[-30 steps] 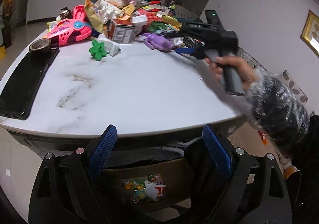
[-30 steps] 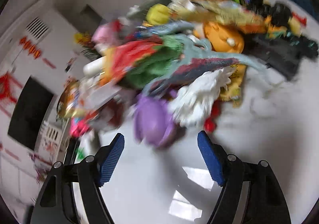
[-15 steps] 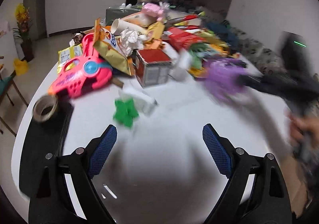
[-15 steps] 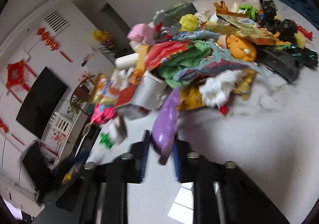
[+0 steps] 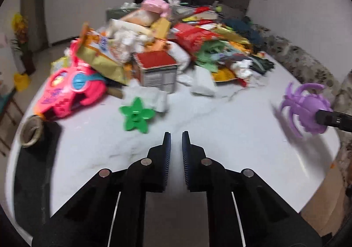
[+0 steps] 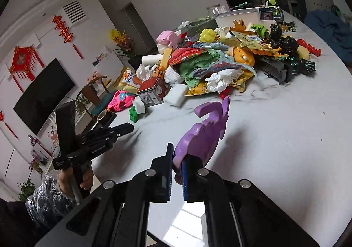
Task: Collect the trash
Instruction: 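Grasp green flower toy with left tool while right tool grasps purple octopus toy, drop both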
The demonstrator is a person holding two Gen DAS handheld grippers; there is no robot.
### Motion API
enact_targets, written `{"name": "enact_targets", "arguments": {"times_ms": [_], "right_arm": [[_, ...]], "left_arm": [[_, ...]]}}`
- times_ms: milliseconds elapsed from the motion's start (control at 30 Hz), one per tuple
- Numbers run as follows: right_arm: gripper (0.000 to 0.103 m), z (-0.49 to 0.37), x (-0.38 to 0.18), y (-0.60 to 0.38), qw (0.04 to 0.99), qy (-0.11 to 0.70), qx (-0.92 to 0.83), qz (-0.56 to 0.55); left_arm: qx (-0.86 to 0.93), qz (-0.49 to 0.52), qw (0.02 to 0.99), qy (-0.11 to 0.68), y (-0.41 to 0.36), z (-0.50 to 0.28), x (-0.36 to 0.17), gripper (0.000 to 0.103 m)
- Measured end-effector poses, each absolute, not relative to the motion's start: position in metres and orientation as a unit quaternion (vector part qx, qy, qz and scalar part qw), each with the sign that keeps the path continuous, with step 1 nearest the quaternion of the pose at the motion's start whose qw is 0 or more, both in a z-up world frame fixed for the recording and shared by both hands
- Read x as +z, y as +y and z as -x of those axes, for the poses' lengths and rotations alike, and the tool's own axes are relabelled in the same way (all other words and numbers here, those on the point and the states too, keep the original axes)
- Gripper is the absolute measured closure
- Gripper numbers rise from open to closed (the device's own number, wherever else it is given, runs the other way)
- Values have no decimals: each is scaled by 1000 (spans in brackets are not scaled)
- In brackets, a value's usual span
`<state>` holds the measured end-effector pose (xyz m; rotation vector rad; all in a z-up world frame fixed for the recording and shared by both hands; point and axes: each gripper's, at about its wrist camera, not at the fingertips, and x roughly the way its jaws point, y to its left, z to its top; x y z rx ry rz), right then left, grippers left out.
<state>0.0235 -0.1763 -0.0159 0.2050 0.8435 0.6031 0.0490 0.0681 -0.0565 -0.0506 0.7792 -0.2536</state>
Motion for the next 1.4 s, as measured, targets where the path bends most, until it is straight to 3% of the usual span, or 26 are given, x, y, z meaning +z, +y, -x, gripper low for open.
{"name": "enact_targets", "arguments": {"times_ms": [67, 100, 133, 167, 333, 433, 467, 500, 667, 933, 1200, 1267, 1300, 1333, 1367, 1400], "right_arm": [[96, -21, -15, -175, 864, 402, 288, -94], [96, -21, -16, -174, 864, 402, 288, -96], [96, -20, -16, -174, 863, 403, 290, -97], [96, -20, -17, -172, 862, 404, 290, -95], [96, -24, -21, -165, 859, 409, 292, -96], [96, -27, -22, -162, 857, 410, 296, -96], [96, -28, -23, -161, 857, 411, 296, -96], [96, -28, -23, -160, 856, 411, 297, -96], [96, -18, -19, -153, 854, 408, 310, -88], [96, 65, -7, -148, 827, 420, 371, -50], [96, 140, -68, -144, 762, 510, 399, -25], [88, 138, -105, -139, 730, 557, 395, -36], [64, 134, -123, -137, 719, 574, 390, -41], [48, 126, -148, -133, 700, 602, 382, -45], [36, 120, -169, -132, 689, 625, 365, -43], [42, 113, -187, -132, 679, 647, 345, -40]], "left_arm": [[-107, 37, 920, 374, 79, -51, -55, 90], [-94, 40, 920, 379, 84, -56, -56, 78], [-80, 42, 919, 384, 89, -61, -58, 58], [-73, 45, 919, 384, 92, -67, -59, 51], [-90, 4, 915, 394, 84, -87, -57, 41], [-81, -18, 905, 418, 74, -103, -64, 43], [-87, -5, 902, 423, 76, -108, -65, 49], [-88, 2, 903, 421, 78, -110, -64, 64], [-103, 47, 916, 386, 86, -84, -47, 65], [-184, -5, 921, 344, 42, 70, -19, 65], [-222, -61, 851, 473, 28, 147, -113, 65], [-218, -80, 827, 513, 22, 142, -147, 58], [-218, -94, 811, 535, 18, 138, -166, 37], [-212, -107, 801, 549, 15, 134, -182, 17], [-206, -119, 791, 564, 12, 130, -200, 15], [-202, -128, 781, 577, 10, 126, -215, 15]]}}
